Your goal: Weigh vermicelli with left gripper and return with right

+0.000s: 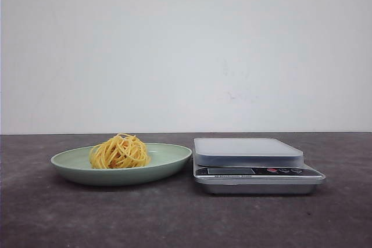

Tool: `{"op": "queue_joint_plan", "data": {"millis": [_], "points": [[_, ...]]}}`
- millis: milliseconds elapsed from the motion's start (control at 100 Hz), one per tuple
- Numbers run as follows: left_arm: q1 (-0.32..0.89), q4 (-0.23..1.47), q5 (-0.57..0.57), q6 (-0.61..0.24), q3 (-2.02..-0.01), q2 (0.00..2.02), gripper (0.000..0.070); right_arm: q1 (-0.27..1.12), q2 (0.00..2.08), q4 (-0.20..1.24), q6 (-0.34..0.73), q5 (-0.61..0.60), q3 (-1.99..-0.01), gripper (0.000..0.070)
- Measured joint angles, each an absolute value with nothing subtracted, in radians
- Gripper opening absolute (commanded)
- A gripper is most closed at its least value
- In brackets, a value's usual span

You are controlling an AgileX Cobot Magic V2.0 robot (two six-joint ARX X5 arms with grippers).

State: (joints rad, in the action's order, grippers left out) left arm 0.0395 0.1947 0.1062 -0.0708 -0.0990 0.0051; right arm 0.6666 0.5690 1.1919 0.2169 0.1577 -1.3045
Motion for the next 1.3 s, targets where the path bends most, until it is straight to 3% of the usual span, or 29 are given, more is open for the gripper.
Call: {"op": "queue_joint_plan", "data": {"millis": [220, 1300], "points": [[0.042, 0.194, 0.048, -0.074, -0.054, 0.005, 0.0000, 0.667, 0.569, 1.192, 0.217, 0.158, -1.304, 0.0002], [0.064, 0.184, 0.030, -0.073, -0.032, 0.005, 0.0000, 0.667, 0.569, 1.192, 0.217, 0.158, -1.304, 0.0002]]}}
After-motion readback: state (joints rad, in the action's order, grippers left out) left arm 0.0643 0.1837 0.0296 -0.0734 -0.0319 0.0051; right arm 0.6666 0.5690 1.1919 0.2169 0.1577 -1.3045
